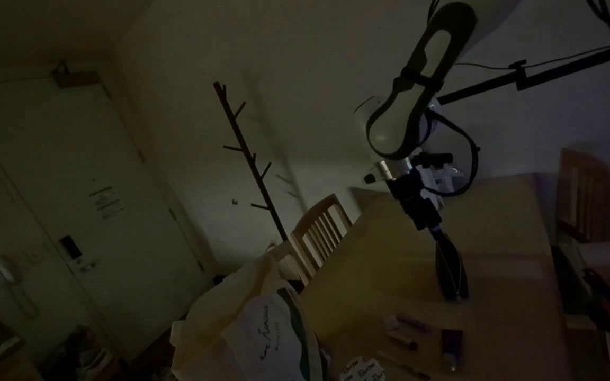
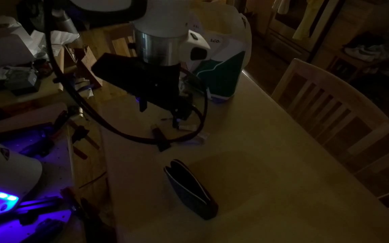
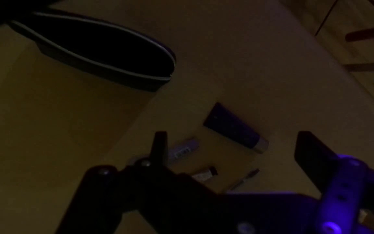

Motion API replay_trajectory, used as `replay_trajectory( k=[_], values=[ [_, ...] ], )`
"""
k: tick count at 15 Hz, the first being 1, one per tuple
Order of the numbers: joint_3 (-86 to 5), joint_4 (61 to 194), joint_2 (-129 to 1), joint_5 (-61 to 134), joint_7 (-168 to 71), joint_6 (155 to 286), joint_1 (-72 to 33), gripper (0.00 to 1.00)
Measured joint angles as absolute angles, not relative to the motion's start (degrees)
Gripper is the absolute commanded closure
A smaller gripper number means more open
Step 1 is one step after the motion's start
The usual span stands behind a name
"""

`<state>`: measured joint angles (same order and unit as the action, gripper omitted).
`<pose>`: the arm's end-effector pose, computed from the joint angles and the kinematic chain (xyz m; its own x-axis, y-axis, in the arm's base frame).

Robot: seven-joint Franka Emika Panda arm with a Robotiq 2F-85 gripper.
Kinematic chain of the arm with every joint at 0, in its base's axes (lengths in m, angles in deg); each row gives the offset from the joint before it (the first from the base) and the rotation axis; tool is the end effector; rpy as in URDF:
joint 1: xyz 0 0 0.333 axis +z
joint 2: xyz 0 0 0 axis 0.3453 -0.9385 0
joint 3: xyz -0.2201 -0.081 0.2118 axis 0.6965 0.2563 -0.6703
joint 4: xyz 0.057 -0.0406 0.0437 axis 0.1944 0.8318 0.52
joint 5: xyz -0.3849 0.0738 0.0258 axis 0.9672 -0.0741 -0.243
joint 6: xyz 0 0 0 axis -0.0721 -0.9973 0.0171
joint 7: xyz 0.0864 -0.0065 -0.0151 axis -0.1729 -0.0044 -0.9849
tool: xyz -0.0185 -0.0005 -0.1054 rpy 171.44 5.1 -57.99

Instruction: Put the tube in the bag

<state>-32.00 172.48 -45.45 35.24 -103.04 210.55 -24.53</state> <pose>0.4467 -0.1360 0.3186 0.8175 0.5623 -0.1248 0.5490 -0.8262 -0.1267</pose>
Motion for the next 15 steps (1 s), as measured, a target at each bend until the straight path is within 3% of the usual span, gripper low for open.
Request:
replay_trajectory(
  k=[10, 15],
  values=[
    [-37.1, 171.8, -53.1, 36.0, -116.2, 211.0, -24.5, 0.00],
    [-39.1, 173.1, -54.4, 43.4, -120.6, 218.4, -24.4, 0.00]
  ],
)
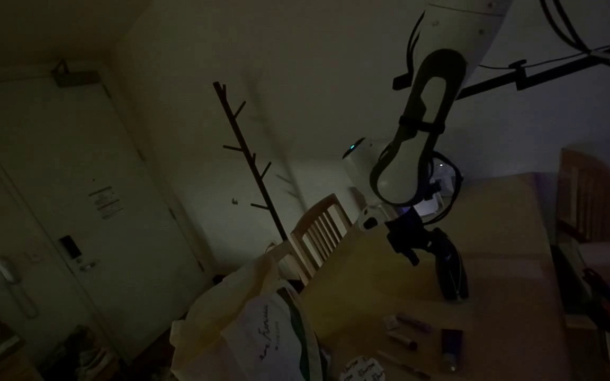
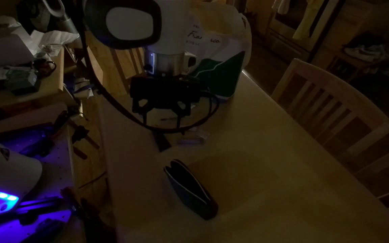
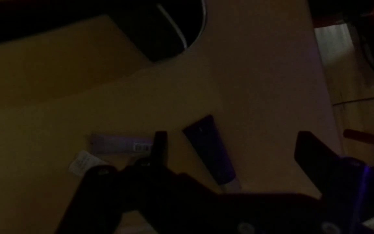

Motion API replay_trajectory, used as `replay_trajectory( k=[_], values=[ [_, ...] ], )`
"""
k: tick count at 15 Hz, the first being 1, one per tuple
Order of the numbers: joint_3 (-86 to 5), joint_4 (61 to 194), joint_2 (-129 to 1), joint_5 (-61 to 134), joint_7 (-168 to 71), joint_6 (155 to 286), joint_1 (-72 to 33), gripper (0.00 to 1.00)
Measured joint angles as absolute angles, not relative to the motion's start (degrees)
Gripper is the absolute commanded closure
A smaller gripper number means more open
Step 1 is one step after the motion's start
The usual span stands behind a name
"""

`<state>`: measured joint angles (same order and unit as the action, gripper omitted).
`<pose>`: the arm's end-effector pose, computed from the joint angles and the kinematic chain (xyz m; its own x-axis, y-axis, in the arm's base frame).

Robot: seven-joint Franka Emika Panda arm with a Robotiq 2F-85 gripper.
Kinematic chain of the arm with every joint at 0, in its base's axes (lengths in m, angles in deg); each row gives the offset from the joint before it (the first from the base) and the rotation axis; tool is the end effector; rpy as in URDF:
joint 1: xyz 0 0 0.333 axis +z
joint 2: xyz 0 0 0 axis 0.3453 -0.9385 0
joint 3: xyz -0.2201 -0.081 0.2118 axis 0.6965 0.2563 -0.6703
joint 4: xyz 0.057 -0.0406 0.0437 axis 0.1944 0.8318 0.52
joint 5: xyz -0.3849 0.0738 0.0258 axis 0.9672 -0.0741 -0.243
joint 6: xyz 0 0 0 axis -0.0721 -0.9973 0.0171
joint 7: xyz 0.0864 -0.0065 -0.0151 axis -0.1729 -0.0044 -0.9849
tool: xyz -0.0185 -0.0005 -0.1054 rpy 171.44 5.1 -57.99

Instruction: Put the tube in the bag

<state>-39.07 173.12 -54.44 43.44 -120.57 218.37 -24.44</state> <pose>0.4649 -0.0831 0.2505 0.4012 0.8969 -0.1859 0.8896 -0.4299 -0.1540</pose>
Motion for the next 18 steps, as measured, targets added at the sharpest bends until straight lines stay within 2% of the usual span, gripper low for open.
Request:
replay_trajectory(
  k=[5, 11, 18],
  values=[
    [-41.7, 175.8, -58.3, 44.7, -127.1, 232.3, -24.4, 0.00],
    [-43.1, 175.8, -59.2, 43.1, -131.7, 233.1, -24.8, 0.00],
    [-49.7, 175.2, -66.4, 27.2, -144.8, 235.3, -27.7, 0.00]
  ],
)
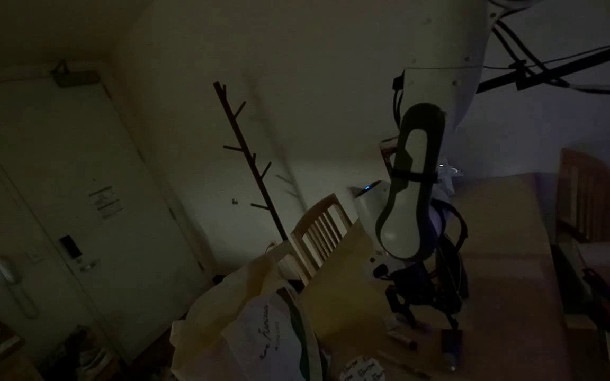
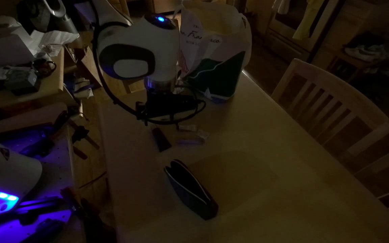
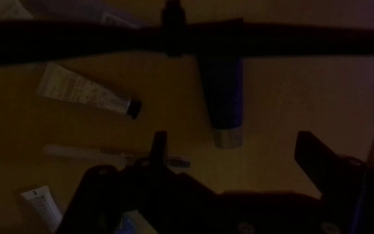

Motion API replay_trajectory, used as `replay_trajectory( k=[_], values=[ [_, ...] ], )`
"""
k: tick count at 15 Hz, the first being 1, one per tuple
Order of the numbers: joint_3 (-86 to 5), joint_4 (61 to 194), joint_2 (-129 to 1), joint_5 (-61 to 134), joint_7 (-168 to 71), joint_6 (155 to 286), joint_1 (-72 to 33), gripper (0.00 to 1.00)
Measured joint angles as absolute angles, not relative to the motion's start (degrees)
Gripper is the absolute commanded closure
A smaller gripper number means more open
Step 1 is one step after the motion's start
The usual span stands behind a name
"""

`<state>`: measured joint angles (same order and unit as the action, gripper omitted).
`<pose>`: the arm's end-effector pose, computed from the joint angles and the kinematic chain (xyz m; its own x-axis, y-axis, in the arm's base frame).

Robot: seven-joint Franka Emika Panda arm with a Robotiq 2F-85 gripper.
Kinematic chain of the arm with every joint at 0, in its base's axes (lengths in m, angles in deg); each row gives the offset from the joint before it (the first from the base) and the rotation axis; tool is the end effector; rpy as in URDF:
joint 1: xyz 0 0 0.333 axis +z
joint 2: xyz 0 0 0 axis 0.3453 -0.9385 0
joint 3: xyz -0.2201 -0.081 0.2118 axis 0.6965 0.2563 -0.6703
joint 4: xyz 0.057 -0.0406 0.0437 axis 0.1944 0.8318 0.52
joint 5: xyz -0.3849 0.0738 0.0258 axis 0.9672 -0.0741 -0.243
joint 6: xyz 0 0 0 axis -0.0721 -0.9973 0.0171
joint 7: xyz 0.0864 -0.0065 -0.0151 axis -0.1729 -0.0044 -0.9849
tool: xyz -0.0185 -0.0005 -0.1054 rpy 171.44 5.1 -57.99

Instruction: Put the tube in the bag

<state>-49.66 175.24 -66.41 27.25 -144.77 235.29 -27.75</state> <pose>0.4651 -0.0187 0.1601 0.1220 0.9899 0.0717 0.9810 -0.1093 -0.1603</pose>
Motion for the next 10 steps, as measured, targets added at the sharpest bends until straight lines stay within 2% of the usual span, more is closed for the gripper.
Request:
replay_trajectory(
  k=[10],
  values=[
    [-49.9, 174.5, -70.9, 30.1, -144.0, 239.8, -27.3, 0.00]
  ],
)
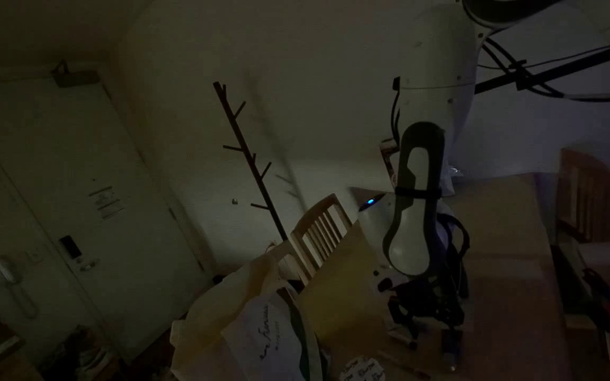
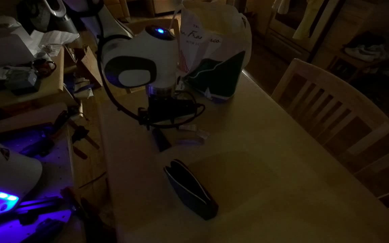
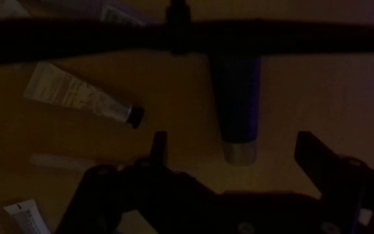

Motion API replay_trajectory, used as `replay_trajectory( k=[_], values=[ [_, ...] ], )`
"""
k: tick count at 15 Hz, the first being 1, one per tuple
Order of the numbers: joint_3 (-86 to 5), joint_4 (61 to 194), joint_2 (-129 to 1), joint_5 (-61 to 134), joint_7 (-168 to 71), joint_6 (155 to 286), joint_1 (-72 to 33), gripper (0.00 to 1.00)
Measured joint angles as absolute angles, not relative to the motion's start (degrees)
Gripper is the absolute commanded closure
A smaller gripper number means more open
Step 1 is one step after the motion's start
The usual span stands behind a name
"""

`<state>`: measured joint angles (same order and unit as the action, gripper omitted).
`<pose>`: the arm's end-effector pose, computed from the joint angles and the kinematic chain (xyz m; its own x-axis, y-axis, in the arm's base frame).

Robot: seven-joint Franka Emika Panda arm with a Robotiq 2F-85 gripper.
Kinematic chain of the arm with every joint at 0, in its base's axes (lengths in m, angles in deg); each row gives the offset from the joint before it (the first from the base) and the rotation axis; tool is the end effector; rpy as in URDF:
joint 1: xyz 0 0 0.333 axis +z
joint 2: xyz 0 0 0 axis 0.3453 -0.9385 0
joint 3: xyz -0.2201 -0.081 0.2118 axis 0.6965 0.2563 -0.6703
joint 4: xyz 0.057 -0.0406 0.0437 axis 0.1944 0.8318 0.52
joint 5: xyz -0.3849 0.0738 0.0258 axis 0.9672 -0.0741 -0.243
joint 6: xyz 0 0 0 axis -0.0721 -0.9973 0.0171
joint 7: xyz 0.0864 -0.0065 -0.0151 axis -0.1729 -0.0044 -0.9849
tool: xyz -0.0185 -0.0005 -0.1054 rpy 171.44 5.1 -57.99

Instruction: Put the tube in the bag

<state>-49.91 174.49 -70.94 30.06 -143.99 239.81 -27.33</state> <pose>0.4661 -0.0118 0.1328 0.0826 0.9950 0.0563 0.9865 -0.0736 -0.1461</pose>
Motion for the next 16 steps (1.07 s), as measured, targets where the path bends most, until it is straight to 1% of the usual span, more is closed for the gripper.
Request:
replay_trajectory(
  k=[7, 13, 14, 15, 16],
  values=[
    [-51.6, 172.6, -75.5, 29.9, -142.0, 240.0, -27.4, 0.00],
    [-51.5, 172.3, -78.5, 29.9, -138.4, 243.0, -27.8, 0.00],
    [-51.6, 172.1, -78.8, 29.9, -138.1, 243.2, -27.8, 0.25],
    [-51.7, 171.8, -79.2, 29.9, -137.8, 243.3, -28.0, 0.26],
    [-51.9, 171.5, -79.6, 29.9, -137.6, 243.4, -28.2, 0.33]
  ],
)
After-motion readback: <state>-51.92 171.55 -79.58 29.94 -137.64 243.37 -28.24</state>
